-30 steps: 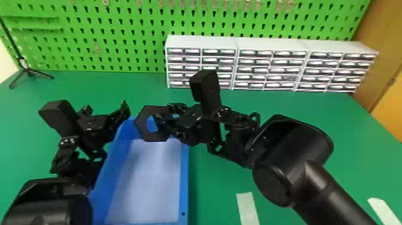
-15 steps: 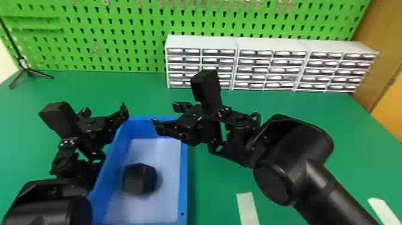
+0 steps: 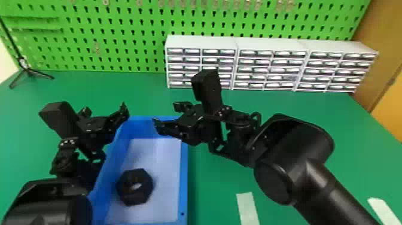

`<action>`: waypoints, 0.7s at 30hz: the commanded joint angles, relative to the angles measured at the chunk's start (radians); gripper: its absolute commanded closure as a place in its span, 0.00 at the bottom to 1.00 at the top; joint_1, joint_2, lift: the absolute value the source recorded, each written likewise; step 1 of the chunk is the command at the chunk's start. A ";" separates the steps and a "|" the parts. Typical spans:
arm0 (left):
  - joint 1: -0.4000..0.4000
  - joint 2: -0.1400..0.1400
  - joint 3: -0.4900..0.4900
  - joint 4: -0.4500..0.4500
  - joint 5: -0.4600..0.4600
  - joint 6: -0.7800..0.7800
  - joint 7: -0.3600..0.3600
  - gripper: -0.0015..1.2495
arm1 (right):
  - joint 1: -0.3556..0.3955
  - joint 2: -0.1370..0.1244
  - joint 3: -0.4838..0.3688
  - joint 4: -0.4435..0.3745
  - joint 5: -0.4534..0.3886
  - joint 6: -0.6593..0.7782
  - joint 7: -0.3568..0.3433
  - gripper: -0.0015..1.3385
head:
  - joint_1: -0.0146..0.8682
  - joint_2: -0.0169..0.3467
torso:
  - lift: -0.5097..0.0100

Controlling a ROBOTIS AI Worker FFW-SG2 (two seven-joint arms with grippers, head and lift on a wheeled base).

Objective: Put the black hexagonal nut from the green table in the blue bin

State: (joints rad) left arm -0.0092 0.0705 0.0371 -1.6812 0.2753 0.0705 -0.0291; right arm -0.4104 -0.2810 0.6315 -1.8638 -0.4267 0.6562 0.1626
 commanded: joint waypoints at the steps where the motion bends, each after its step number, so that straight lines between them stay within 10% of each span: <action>1: 0.000 0.000 0.000 0.000 0.001 0.000 0.000 0.10 | 0.007 0.003 -0.018 0.000 0.008 0.005 0.000 0.38 | 0.80 0.07 | 0.79; 21: 0.003 0.000 0.003 0.000 0.002 0.000 0.000 0.10 | 0.102 0.020 -0.191 0.006 0.077 0.002 0.002 0.38 | 0.80 0.07 | 0.79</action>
State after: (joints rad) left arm -0.0062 0.0705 0.0389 -1.6812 0.2777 0.0706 -0.0291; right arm -0.3241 -0.2604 0.4821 -1.8576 -0.3654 0.6580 0.1626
